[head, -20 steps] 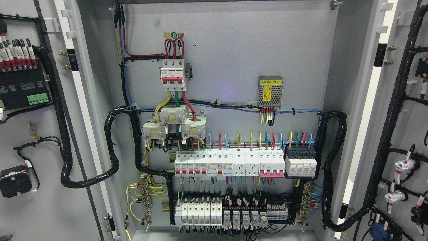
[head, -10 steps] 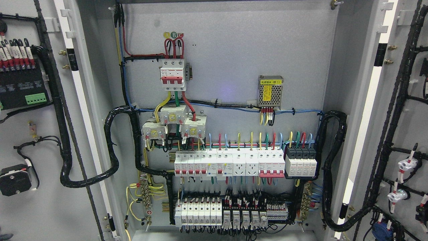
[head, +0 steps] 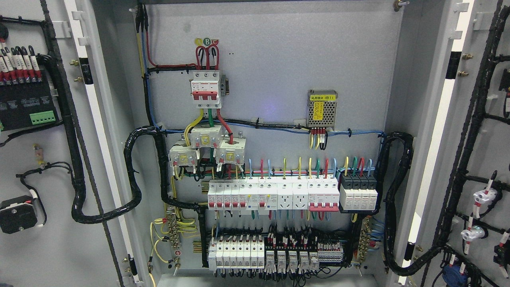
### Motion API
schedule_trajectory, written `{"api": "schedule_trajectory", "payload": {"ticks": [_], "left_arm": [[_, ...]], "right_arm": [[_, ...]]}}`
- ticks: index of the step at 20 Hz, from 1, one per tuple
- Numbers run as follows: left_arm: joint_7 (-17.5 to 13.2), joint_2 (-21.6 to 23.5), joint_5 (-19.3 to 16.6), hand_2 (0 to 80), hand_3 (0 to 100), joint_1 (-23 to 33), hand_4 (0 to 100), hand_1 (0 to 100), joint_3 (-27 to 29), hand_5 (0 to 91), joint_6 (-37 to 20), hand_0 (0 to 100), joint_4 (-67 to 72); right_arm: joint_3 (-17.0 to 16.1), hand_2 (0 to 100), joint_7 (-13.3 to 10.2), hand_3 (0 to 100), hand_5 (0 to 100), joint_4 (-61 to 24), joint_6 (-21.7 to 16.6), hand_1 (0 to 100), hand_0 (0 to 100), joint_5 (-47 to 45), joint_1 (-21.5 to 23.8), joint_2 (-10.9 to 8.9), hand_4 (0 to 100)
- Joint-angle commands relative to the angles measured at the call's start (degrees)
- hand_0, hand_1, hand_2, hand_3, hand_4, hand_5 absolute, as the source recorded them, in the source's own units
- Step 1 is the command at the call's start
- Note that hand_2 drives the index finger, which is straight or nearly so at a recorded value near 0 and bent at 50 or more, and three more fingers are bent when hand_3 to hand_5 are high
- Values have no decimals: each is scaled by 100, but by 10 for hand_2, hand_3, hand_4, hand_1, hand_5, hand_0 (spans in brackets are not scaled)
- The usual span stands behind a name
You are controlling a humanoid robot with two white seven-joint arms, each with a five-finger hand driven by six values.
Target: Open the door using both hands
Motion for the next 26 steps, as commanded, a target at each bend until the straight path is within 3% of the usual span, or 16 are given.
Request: {"api": "schedule_trajectory", "payload": {"ticks": [1,16,26], "left_arm": [[-4,37,27,0,0,114,42,0,-67,0,-42,0,-28],[13,-7,62,0,0,413,42,0,-524,0,-42,0,-907],[65,-33,54,0,0,422,42,0,-831,0,-42,0,-1240]], "right_arm": [[-39,0,301,0,0,194,1,0,0,-142,-86,-3,0],[-109,0,574,0,0,738,28,0,0,-442,-350,-12,0],[-162,0,1101,0,0,756,36,0,0,-442,-341,-4,0]]}}
